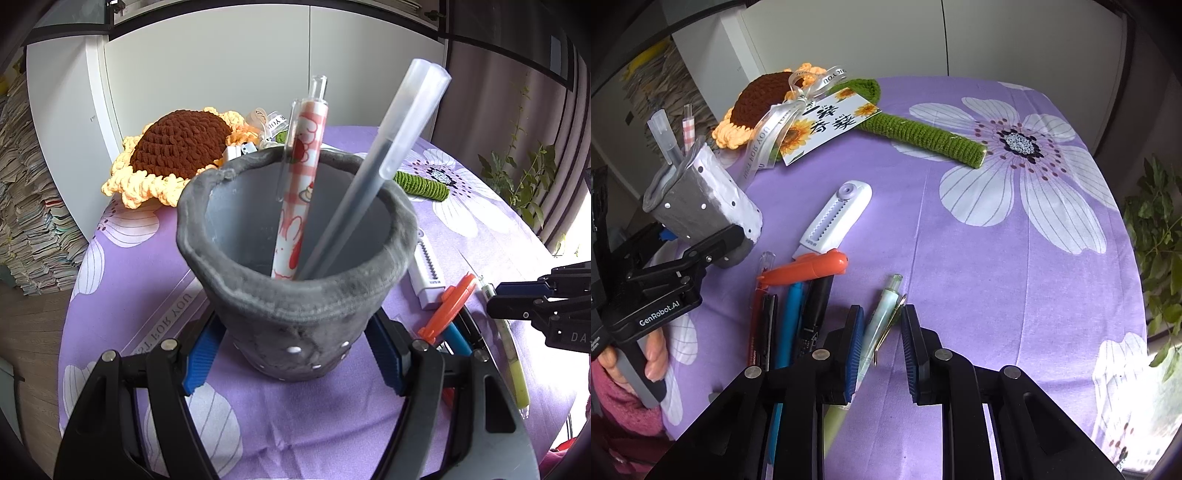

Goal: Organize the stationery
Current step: 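Return the right gripper to the pile and grasp the green highlighter, then lift the green highlighter and drop it into the held pen holder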

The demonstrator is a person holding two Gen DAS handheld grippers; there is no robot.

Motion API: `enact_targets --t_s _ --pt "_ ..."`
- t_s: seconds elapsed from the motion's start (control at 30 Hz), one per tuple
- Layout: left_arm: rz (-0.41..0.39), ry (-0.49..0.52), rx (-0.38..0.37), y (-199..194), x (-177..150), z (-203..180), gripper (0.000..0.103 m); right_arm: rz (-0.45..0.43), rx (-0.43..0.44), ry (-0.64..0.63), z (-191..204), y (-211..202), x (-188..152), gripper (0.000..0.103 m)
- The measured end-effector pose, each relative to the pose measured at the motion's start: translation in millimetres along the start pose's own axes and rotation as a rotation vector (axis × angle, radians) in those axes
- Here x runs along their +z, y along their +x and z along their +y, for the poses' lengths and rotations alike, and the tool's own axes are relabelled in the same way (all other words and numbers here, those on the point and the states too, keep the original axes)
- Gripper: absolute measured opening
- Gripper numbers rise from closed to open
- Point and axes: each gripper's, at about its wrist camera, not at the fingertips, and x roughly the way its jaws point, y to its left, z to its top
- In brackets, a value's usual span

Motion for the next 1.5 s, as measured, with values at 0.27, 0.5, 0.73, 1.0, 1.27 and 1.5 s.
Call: enact_targets --t_s 0.27,0.5,0.73,1.0,1.27,1.5 --pt "0.0 0.0 0.0 0 0 0 0.073 0.017 -0.023 0.008 4 7 8 0.019" --pt "0.0 0.0 0.0 0 0 0 0.073 -0.013 0.01 0.009 4 -1 10 0.017" --pt "0.0 0.0 0.0 0 0 0 0.072 -0.161 0.055 -0.005 8 -50 21 0.016" --pt "0.0 0.0 0.0 0 0 0 0.072 -0.323 0.096 -0.054 23 -100 33 0.016" --pt "0.001 0.0 0.0 0 0 0 0.072 -0.476 0.185 -0.13 53 -143 62 0.016" --pt "0.001 0.0 0.0 0 0 -1 0.072 -0.566 0.299 -0.228 94 -153 88 0.015"
